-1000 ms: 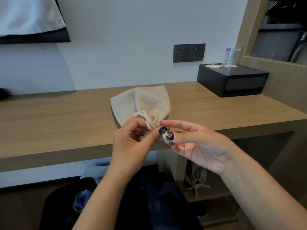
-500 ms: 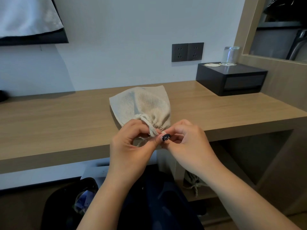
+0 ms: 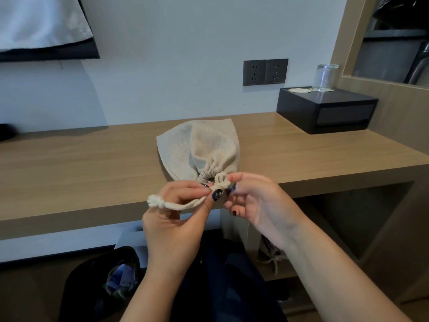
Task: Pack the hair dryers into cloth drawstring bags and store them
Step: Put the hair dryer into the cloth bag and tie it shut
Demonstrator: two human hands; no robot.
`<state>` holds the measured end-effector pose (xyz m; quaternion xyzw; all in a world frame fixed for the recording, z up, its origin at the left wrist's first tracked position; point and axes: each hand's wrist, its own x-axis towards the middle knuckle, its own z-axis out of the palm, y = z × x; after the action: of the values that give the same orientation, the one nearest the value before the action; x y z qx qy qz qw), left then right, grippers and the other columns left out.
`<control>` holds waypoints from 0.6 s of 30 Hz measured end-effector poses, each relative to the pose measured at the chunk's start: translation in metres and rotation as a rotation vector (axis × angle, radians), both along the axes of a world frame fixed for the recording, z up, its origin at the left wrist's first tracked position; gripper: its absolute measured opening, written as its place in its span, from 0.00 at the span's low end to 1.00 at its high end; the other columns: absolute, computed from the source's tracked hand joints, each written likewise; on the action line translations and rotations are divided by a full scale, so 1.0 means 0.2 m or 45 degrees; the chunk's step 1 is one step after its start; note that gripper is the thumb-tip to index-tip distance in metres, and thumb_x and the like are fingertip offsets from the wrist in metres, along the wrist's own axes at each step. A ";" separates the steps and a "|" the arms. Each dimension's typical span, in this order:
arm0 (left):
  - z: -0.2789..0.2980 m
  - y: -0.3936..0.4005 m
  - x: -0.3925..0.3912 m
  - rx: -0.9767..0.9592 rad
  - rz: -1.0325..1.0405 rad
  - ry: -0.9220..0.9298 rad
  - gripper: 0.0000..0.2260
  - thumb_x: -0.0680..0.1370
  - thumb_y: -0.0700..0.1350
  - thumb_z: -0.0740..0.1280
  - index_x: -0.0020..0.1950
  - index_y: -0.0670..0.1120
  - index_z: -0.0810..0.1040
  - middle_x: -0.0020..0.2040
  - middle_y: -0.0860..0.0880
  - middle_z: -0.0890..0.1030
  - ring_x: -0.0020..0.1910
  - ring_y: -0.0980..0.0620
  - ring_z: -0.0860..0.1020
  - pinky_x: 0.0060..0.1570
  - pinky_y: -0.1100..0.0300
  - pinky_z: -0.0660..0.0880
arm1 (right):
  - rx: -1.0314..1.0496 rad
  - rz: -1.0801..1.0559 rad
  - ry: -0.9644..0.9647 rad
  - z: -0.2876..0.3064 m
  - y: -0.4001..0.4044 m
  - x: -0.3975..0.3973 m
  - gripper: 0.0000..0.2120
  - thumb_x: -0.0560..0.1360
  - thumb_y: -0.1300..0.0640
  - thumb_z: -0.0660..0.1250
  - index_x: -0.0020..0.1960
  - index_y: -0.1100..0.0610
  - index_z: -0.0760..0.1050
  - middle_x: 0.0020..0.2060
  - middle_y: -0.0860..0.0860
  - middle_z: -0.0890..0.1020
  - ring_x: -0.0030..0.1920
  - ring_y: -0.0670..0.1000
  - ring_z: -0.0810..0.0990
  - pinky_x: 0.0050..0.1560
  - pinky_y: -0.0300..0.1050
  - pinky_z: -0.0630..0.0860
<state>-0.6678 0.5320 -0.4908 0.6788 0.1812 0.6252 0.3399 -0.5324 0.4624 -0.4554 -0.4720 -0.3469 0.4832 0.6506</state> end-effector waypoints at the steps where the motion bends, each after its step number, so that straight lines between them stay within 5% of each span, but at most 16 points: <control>1: 0.00 0.00 0.00 -0.019 0.007 0.014 0.04 0.69 0.41 0.77 0.40 0.44 0.83 0.44 0.48 0.83 0.47 0.52 0.82 0.49 0.65 0.76 | -0.007 -0.001 0.039 0.00 0.00 0.00 0.08 0.66 0.61 0.71 0.44 0.59 0.80 0.38 0.54 0.78 0.33 0.45 0.73 0.35 0.39 0.68; 7: -0.02 0.02 -0.03 -0.422 -0.011 -0.107 0.05 0.67 0.46 0.78 0.36 0.54 0.85 0.40 0.52 0.84 0.43 0.58 0.82 0.44 0.67 0.74 | 0.000 -0.403 0.167 0.00 0.03 0.03 0.02 0.73 0.63 0.69 0.42 0.59 0.79 0.25 0.45 0.74 0.25 0.43 0.64 0.26 0.35 0.62; 11: -0.05 0.03 -0.04 -0.700 0.010 -0.216 0.01 0.65 0.47 0.75 0.34 0.52 0.84 0.36 0.52 0.83 0.38 0.61 0.79 0.40 0.70 0.73 | 0.003 -0.621 0.177 -0.05 0.03 0.08 0.03 0.74 0.64 0.69 0.42 0.61 0.79 0.29 0.49 0.74 0.25 0.44 0.63 0.25 0.36 0.61; 18: -0.09 0.06 -0.03 -0.796 0.061 -0.117 0.04 0.72 0.39 0.74 0.40 0.47 0.82 0.36 0.53 0.84 0.38 0.61 0.80 0.39 0.71 0.74 | -0.183 -0.726 -0.277 -0.11 0.04 0.07 0.07 0.74 0.63 0.70 0.37 0.58 0.81 0.25 0.50 0.74 0.27 0.46 0.71 0.31 0.38 0.71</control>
<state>-0.6740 0.5431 -0.5095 0.5080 0.3651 0.5769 0.5252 -0.5183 0.4701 -0.4784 -0.6441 -0.2331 0.2511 0.6839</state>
